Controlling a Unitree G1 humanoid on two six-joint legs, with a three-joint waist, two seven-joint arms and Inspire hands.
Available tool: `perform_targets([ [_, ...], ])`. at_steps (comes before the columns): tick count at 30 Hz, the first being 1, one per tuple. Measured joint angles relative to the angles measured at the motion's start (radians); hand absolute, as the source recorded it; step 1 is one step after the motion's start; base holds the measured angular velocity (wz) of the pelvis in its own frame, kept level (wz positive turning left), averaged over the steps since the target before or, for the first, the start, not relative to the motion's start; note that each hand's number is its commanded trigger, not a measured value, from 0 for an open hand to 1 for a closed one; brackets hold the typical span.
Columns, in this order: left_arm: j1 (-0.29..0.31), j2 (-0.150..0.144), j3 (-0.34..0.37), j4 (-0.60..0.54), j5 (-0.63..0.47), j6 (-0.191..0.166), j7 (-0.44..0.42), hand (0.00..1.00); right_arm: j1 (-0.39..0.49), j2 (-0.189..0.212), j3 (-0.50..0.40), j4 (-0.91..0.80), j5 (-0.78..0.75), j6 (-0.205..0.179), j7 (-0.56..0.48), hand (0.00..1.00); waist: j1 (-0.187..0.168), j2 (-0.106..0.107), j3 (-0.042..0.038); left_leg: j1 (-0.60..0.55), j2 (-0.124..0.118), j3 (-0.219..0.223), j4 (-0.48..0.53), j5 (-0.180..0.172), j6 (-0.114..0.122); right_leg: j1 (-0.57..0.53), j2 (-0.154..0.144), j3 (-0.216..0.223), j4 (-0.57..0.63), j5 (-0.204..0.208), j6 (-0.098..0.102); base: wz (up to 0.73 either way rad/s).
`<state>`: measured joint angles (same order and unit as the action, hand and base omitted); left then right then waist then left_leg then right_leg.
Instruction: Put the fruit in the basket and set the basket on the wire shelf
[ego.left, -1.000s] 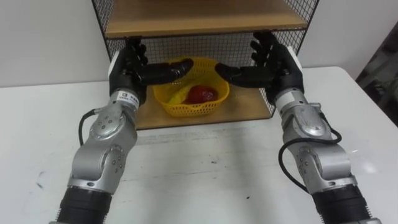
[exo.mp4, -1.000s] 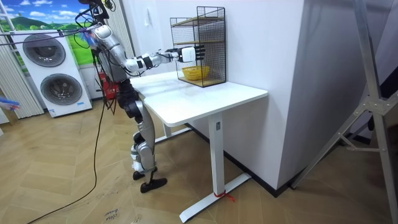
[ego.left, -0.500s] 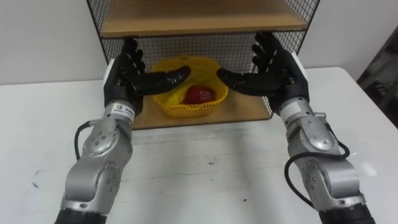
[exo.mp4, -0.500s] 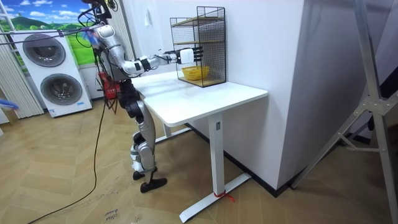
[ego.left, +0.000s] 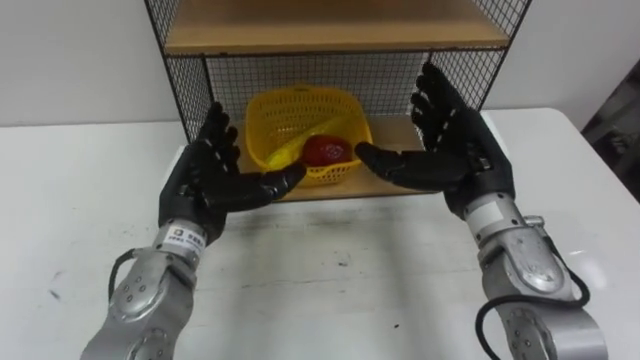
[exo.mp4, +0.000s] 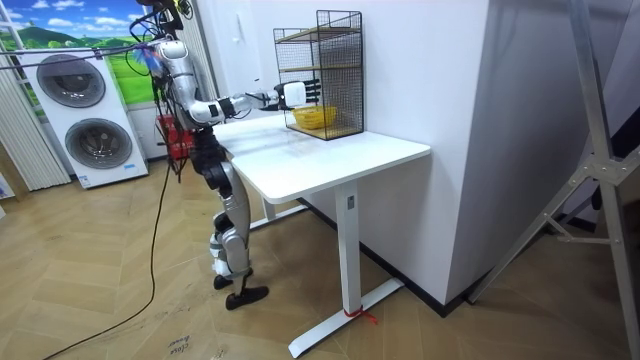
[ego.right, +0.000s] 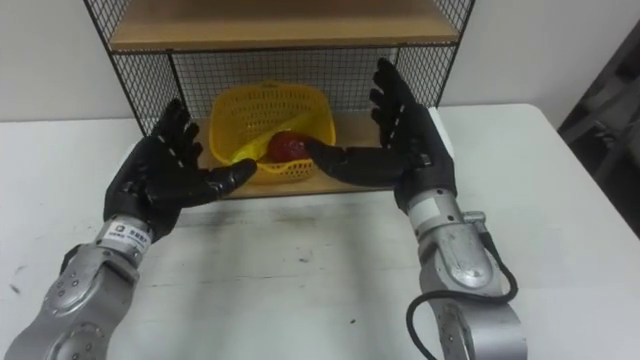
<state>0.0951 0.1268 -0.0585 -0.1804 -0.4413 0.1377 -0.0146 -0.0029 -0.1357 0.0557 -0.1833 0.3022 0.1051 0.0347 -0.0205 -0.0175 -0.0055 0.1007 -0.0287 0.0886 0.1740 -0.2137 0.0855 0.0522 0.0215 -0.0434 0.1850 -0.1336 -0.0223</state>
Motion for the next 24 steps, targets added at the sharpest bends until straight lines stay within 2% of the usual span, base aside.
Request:
perform_targets([
  [2, 0.031, 0.018, -0.017, -0.017, 0.000, -0.020, -0.006, 0.00, 0.033, -0.006, 0.001, -0.006, 0.005, -0.021, 0.004, 0.00, -0.001, 0.000, 0.0000, -0.001, 0.000, -0.007, 0.000, 0.000, 0.000, 0.000, -0.001, -0.007, 0.000, 0.000, 0.000, 0.14],
  [6, 0.081, 0.051, -0.044, -0.021, 0.000, -0.026, -0.028, 0.00, 0.105, -0.014, 0.012, -0.016, 0.012, -0.022, 0.043, 0.00, 0.002, 0.006, 0.0041, -0.005, 0.000, -0.015, 0.000, 0.000, 0.000, -0.002, -0.002, -0.015, 0.000, 0.000, 0.000, 0.05],
  [9, 0.114, 0.052, -0.041, -0.048, 0.000, -0.029, -0.039, 0.00, 0.151, -0.026, 0.010, -0.018, 0.007, -0.023, 0.064, 0.00, 0.003, 0.011, 0.0048, -0.015, -0.001, -0.017, -0.003, -0.001, 0.000, -0.007, -0.002, -0.016, 0.000, 0.000, 0.000, 0.00],
  [11, 0.142, 0.050, -0.035, -0.079, 0.000, -0.037, -0.046, 0.00, 0.180, -0.033, 0.000, -0.041, 0.003, -0.023, 0.076, 0.00, 0.003, 0.014, 0.0020, -0.029, -0.001, -0.015, -0.001, -0.001, 0.000, -0.022, -0.002, -0.015, 0.003, 0.000, 0.000, 0.00],
  [13, 0.198, 0.051, -0.026, -0.099, 0.000, -0.073, -0.067, 0.00, 0.241, -0.037, -0.007, -0.087, -0.002, -0.041, 0.090, 0.00, 0.000, 0.018, -0.0010, -0.034, 0.000, -0.018, 0.005, 0.000, 0.000, -0.026, -0.001, -0.015, 0.003, -0.001, 0.000, 0.02],
  [18, 0.258, 0.051, -0.011, -0.103, -0.002, -0.075, -0.070, 0.00, 0.312, -0.037, -0.054, -0.119, 0.001, -0.053, 0.099, 0.00, -0.003, 0.014, -0.0001, -0.037, -0.002, -0.024, 0.011, 0.000, -0.001, -0.024, -0.002, -0.031, 0.002, -0.001, 0.000, 0.05],
  [20, 0.260, 0.051, 0.019, -0.103, -0.007, -0.075, -0.073, 0.00, 0.332, -0.038, -0.086, -0.121, 0.002, -0.062, 0.101, 0.00, -0.003, 0.009, 0.0031, -0.038, -0.003, -0.033, 0.010, -0.001, -0.001, -0.019, -0.002, -0.040, 0.000, -0.001, 0.000, 0.11],
  [24, 0.261, 0.052, 0.083, -0.118, -0.006, -0.080, -0.073, 0.00, 0.355, -0.042, -0.147, -0.145, 0.011, -0.062, 0.084, 0.00, -0.001, 0.007, 0.0018, -0.037, -0.003, -0.038, 0.011, -0.001, -0.002, -0.016, -0.002, -0.039, 0.001, -0.001, 0.000, 0.03],
])
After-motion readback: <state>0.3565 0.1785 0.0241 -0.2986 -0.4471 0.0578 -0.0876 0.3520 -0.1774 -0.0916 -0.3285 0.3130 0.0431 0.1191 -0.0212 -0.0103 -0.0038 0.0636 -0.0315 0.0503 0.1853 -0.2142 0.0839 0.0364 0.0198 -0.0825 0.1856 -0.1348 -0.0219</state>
